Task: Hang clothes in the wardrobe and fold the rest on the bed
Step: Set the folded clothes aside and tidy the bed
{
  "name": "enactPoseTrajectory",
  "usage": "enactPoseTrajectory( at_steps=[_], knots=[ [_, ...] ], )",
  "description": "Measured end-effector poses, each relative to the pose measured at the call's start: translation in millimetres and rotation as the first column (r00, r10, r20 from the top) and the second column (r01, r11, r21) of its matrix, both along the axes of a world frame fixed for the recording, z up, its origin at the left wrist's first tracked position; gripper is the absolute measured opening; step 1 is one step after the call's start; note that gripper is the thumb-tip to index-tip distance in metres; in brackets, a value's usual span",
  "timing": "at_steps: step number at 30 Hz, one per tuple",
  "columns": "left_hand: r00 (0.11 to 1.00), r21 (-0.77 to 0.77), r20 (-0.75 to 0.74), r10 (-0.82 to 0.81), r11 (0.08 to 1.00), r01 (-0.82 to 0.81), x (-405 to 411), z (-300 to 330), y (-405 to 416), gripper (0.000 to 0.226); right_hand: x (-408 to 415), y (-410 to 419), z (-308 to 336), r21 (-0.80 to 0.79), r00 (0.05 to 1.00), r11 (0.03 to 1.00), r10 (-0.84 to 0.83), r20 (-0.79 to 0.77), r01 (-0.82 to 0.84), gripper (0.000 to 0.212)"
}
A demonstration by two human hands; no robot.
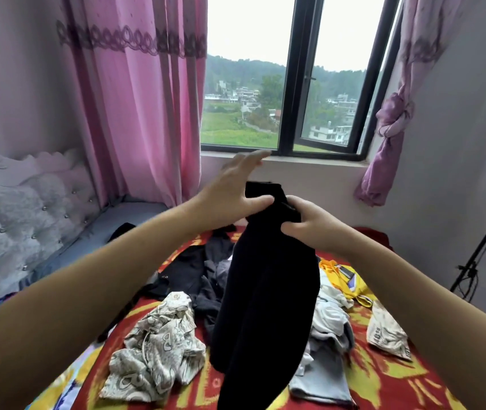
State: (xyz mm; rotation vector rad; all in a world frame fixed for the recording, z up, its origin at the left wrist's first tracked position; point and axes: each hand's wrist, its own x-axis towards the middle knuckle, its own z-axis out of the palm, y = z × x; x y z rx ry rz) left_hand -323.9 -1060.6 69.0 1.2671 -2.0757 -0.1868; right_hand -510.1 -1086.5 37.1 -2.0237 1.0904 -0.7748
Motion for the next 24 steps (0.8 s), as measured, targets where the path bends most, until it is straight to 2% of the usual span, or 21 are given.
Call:
enactPoseTrajectory(
  at_steps=[1, 2, 3, 4, 6, 7, 9, 12, 14, 17, 19, 21, 24],
  knots=[
    [0.977, -0.057, 0.214, -0.002, 0.998, 0.014, 3.3, 4.8, -2.5, 0.084, -1.9, 1.5, 2.1, -0.002, 0.999, 0.999, 0.033, 0.024, -0.033, 0.033],
    [0.941, -0.01, 0.336, -0.032, 0.999, 0.038, 4.0, 9.3, -4.3, 0.093, -3.0, 2.8, 4.0, -0.015, 0.997, 0.998, 0.064, 0.043, -0.063, 0.033],
    [0.926, 0.106, 0.363, -0.107, 0.992, 0.073, 2.2, 12.5, -5.9, 0.092, -3.0, 4.1, 5.8, -0.032, 0.995, 0.996, 0.084, 0.061, -0.082, 0.034],
    [0.928, 0.237, 0.317, -0.198, 0.963, 0.124, -1.6, 13.7, -7.7, 0.08, -2.6, 5.4, 7.9, -0.043, 0.993, 0.996, 0.086, 0.08, -0.082, 0.036],
    [0.937, 0.413, 0.195, -0.289, 0.891, 0.189, -9.5, 13.7, -11.7, 0.04, -4.0, 6.7, 10.2, -0.059, 0.994, 0.997, 0.062, 0.09, -0.057, 0.037],
    [0.945, 0.452, 0.165, -0.281, 0.873, 0.181, -11.8, 14.1, -15.5, 0.026, -6.1, 6.2, 10.2, -0.064, 0.997, 0.997, 0.051, 0.06, -0.047, 0.035],
    [0.948, 0.475, 0.183, -0.259, 0.868, 0.146, -13.0, 18.0, -22.3, 0.013, -14.8, 4.8, 7.4, -0.068, 0.997, 0.998, 0.011, -0.071, -0.015, 0.029],
    [0.927, 0.445, 0.236, -0.293, 0.88, 0.165, -18.0, 30.6, -27.5, 0.01, -38.4, 4.3, -8.0, 0.054, 0.978, 0.998, 0.053, -0.202, -0.043, 0.026],
    [0.907, 0.448, 0.242, -0.344, 0.869, 0.21, -22.0, 35.5, -30.0, 0.012, -58.5, 7.6, -26.2, 0.173, 0.977, 0.983, 0.093, -0.192, -0.06, 0.019],
    [0.888, 0.468, 0.264, -0.376, 0.855, 0.222, -24.3, 31.6, -32.5, 0.014, -81.5, 8.9, -54.3, 0.258, 0.984, 0.966, 0.072, -0.162, -0.028, 0.027],
    [0.884, 0.5, 0.283, -0.372, 0.844, 0.195, -22.6, 25.3, -35.6, 0.013, -91.9, 6.4, -70.6, 0.303, 0.988, 0.953, 0.041, -0.148, 0.006, 0.034],
    [0.886, 0.593, 0.283, -0.367, 0.793, 0.139, -15.8, 16.1, -41.8, 0.009, -100.5, 1.3, -83.6, 0.33, 0.987, 0.944, 0.047, -0.156, 0.007, 0.039],
    [0.87, 0.66, 0.379, -0.316, 0.751, -0.015, -0.7, -3.0, -56.1, 0.006, -103.9, -12.0, -100.1, 0.308, 0.983, 0.951, 0.02, -0.182, 0.038, 0.018]
  ],
)
